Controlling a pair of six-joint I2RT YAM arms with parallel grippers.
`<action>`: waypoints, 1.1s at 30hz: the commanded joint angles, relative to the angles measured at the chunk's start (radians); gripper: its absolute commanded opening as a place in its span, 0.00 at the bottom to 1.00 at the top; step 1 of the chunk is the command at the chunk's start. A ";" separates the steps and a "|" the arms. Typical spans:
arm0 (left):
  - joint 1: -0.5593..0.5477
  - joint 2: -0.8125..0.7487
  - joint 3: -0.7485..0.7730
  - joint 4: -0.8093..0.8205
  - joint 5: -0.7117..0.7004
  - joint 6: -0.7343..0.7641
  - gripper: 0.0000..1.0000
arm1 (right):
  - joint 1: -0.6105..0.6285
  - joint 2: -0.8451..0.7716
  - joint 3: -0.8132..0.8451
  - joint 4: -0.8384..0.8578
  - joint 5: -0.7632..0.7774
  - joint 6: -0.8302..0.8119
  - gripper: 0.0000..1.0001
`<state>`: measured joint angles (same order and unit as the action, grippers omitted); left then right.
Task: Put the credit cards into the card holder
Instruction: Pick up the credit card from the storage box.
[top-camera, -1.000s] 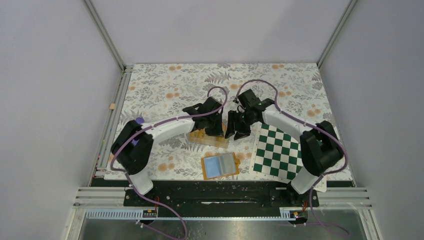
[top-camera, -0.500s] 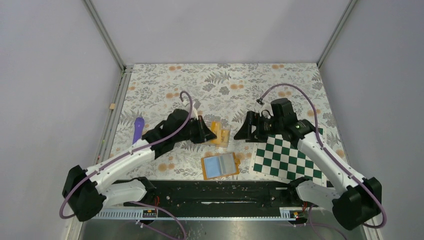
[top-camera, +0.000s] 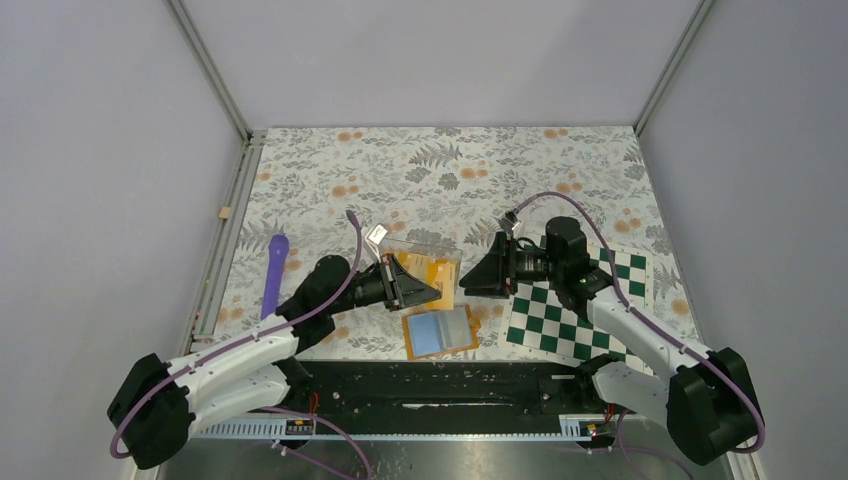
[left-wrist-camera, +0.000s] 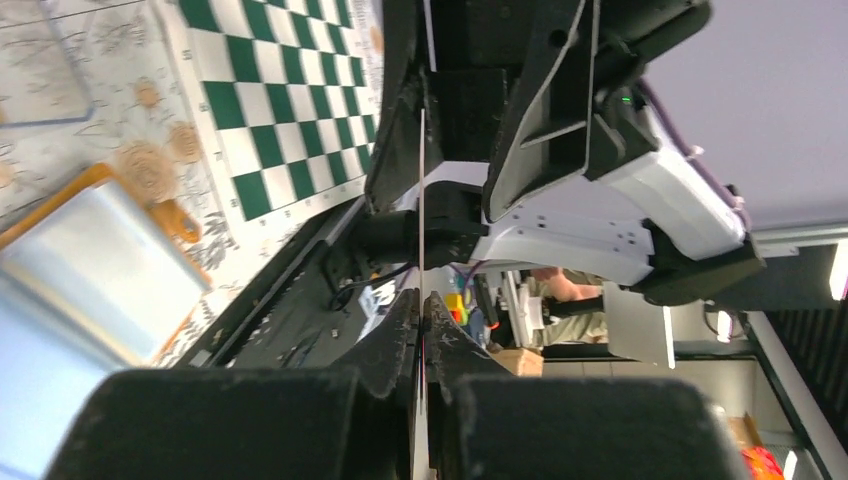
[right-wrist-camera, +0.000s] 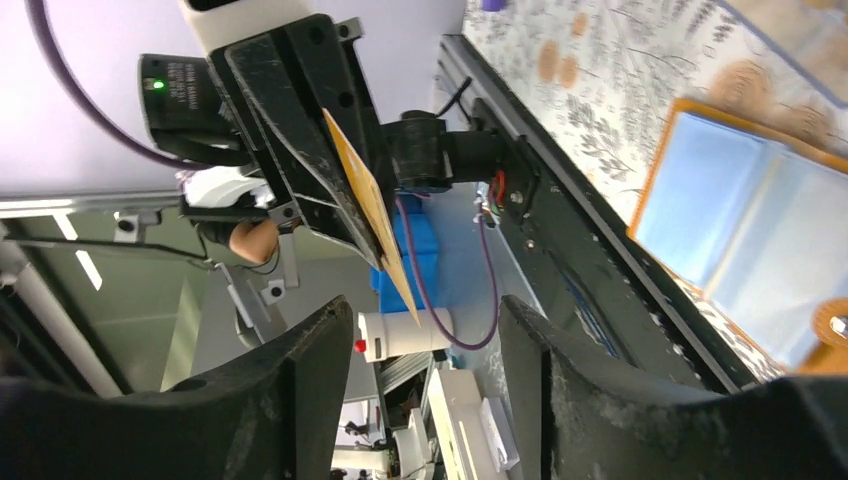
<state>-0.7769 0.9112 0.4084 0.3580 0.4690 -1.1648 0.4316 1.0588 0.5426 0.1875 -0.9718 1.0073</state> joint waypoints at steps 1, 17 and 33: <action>-0.014 -0.006 -0.021 0.193 0.043 -0.056 0.00 | 0.033 0.019 0.018 0.234 -0.077 0.122 0.61; -0.034 0.055 -0.033 0.263 0.034 -0.081 0.01 | 0.125 0.091 0.019 0.404 -0.030 0.220 0.00; -0.033 0.168 0.172 -0.608 -0.365 0.251 0.45 | 0.043 -0.069 0.091 -0.467 0.300 -0.288 0.00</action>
<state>-0.8104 1.0054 0.4503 0.1089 0.3309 -1.0885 0.5224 1.0428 0.6041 -0.0463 -0.7979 0.8616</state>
